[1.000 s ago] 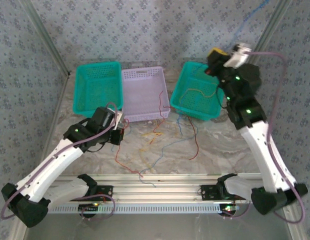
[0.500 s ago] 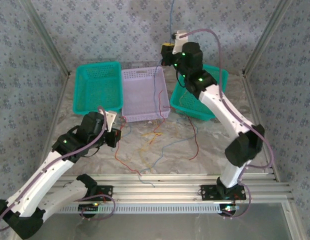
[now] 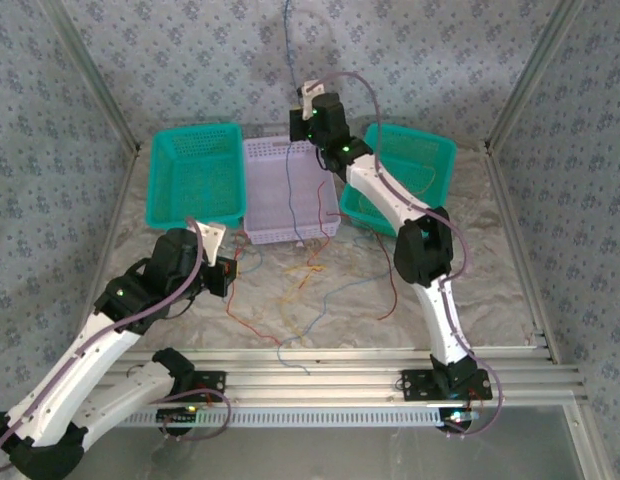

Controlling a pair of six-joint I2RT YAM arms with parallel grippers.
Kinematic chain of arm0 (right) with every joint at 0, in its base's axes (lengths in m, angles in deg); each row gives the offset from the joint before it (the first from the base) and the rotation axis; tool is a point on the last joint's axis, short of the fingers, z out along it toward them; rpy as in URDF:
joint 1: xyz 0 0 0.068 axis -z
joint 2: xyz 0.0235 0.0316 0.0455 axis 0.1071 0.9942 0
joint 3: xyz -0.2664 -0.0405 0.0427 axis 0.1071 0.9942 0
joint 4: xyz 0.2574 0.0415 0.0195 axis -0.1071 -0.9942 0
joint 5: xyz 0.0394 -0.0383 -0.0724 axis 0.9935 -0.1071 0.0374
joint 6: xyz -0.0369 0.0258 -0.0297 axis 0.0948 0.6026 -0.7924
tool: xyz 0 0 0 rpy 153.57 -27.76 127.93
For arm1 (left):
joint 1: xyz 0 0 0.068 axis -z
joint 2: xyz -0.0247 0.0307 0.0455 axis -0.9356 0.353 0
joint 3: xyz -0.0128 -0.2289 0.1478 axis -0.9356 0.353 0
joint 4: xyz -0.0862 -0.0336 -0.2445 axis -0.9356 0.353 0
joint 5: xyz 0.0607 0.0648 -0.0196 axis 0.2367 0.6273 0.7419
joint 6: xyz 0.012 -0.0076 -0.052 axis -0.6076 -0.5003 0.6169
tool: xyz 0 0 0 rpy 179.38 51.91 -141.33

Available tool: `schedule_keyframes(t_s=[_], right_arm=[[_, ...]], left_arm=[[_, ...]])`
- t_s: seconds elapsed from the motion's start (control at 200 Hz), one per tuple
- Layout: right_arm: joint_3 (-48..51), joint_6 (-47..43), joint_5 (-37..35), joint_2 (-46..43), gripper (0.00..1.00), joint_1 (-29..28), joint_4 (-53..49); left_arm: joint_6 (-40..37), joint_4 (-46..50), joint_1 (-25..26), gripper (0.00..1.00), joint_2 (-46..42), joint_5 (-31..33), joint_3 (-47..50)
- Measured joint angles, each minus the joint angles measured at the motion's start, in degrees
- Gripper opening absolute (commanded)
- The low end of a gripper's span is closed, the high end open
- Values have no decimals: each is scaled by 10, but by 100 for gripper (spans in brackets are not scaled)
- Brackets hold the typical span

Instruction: Untangle the cables

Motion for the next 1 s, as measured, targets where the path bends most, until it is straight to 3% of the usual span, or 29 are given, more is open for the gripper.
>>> schedule_keyframes(t_s=[0.64,0.999], right_arm=[[68,-29,-112,63,0,-51,59],[90,-3,-140,98,0,-45,64]], left_arm=[[0,-5,-7,0,0,10,4],[0,-7,-9,0,-2,12,4]])
